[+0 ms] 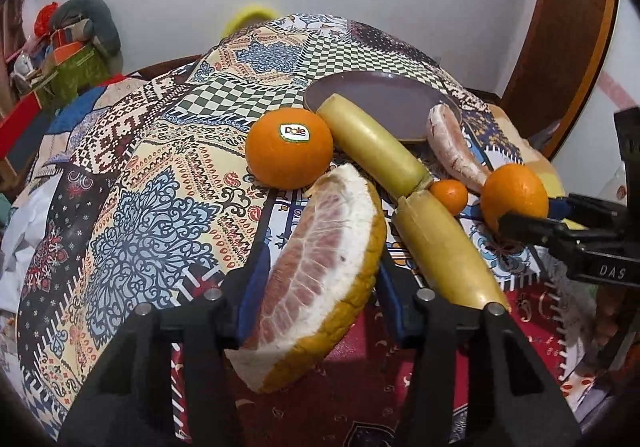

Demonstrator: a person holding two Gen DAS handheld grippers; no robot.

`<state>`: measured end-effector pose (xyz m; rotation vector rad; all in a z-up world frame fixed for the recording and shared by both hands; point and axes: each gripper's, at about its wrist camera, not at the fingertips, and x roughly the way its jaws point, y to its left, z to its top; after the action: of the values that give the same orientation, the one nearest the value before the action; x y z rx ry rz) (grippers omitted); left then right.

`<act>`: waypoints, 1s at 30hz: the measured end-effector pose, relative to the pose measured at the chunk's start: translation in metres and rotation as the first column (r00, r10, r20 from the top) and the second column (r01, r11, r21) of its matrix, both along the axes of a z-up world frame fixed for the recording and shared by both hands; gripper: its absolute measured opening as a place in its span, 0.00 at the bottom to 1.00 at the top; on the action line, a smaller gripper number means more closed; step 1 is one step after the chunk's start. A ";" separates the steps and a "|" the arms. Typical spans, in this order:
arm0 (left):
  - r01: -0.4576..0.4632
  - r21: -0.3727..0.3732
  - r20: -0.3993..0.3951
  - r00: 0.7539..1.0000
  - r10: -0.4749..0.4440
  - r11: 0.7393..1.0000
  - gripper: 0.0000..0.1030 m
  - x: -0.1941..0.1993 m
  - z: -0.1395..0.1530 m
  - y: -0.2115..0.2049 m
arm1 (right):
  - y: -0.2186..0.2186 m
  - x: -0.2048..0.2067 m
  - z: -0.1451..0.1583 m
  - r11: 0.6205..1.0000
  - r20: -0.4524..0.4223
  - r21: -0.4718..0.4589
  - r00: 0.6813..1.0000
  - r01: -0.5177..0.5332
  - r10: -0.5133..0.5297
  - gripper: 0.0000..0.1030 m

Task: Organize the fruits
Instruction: 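Grasp the rind-on pomelo wedge with the left tool while the right tool grasps the large orange, then carry the pomelo wedge with the left tool onto the dark plate while the right tool places the orange there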

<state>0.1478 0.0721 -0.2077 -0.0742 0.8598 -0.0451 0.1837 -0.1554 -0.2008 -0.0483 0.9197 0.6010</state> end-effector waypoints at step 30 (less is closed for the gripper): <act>-0.023 -0.054 0.229 0.973 0.034 0.998 0.24 -0.010 0.098 -0.013 | -0.025 -0.002 0.079 0.994 0.232 0.091 0.970 0.057 -0.076 0.51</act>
<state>0.1373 0.0594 -0.1098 -0.1265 0.6258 -0.0476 0.1820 -0.1801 -0.1221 -0.0131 0.6633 0.5574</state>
